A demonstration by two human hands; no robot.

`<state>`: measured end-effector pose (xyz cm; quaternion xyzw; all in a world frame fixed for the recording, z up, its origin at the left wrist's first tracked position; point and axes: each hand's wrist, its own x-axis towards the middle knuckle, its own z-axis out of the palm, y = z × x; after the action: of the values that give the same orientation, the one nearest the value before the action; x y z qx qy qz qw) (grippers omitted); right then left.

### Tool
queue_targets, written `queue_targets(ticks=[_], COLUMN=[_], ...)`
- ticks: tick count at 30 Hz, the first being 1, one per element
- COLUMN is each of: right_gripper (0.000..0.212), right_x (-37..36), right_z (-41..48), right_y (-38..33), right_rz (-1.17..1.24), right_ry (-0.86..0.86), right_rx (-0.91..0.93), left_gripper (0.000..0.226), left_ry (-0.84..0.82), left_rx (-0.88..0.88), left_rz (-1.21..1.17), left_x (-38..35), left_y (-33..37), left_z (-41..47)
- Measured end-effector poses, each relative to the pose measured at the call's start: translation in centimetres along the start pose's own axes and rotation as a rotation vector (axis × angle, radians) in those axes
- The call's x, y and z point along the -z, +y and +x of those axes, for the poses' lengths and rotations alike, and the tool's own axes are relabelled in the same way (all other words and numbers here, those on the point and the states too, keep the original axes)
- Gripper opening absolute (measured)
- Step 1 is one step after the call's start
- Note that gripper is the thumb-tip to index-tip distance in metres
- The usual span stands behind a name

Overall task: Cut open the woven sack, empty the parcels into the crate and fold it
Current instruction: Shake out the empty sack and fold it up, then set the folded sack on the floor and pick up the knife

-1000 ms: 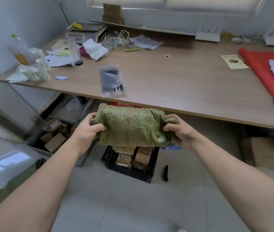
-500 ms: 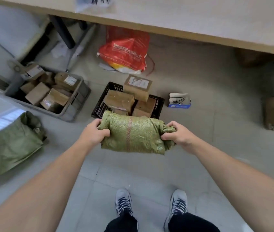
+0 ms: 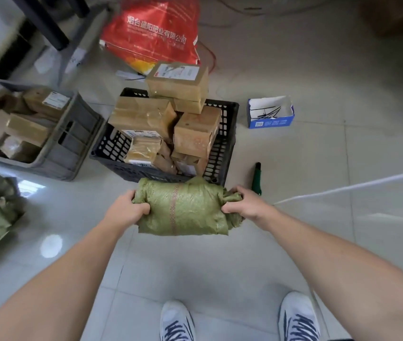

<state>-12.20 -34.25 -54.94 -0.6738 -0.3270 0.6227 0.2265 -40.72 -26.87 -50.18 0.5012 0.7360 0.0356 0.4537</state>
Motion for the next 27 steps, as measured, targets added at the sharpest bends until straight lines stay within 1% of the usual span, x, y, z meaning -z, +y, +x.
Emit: queue_targets(ticks=[2,4,7,11,14,17,18,21,23,27], right_gripper=[0.037,0.033,0.033,0.036,0.042,0.049,0.052,0.066,0.072,0.070], right_x=[-0.5,-0.9,-1.8,-3.6,-4.9,-5.8,-6.2,-7.2,-7.9,-9.0], right_z=[2.2,4.0,6.3,8.6,9.8,11.2,11.7,13.0,13.5,13.9], right_y=[1.9,3.3,5.4,7.5,8.6,9.1,9.3,10.0,10.3,10.5], right_rz=[0.020,0.044,0.050,0.029,-0.008,-0.034,-0.038,-0.078,-0.095,-0.157], right_ry=[0.031,0.051,0.039,0.038,0.081,0.118,0.127,0.166,0.171,0.168], right_rx=[-0.008,-0.019,-0.029,-0.034,-0.042,-0.088,-0.109,-0.149,-0.162,-0.179], left_gripper=[0.044,0.054,0.057,0.050,0.045,0.033,0.031,0.040,0.042,0.055], left_ry=[-0.006,-0.007,-0.019,-0.016,0.003,0.049,0.042,0.028,0.049,0.138], left_rx=[0.010,0.026,0.041,0.076,0.096,0.138,0.149,0.165,0.165,0.149], left_rz=[0.029,0.050,0.102,0.226,0.358,0.423,0.422,0.384,0.347,0.234], left_x=[-1.7,-2.9,-4.1,-5.1,-5.8,-6.4,-6.7,-7.4,-7.8,-8.6], left_y=[-1.2,-2.1,-3.4,-4.9,-6.2,-7.3,-7.6,-8.5,-9.2,-9.9], left_z=[2.0,4.0,6.5,8.9,10.8,12.6,13.2,14.5,15.2,15.6])
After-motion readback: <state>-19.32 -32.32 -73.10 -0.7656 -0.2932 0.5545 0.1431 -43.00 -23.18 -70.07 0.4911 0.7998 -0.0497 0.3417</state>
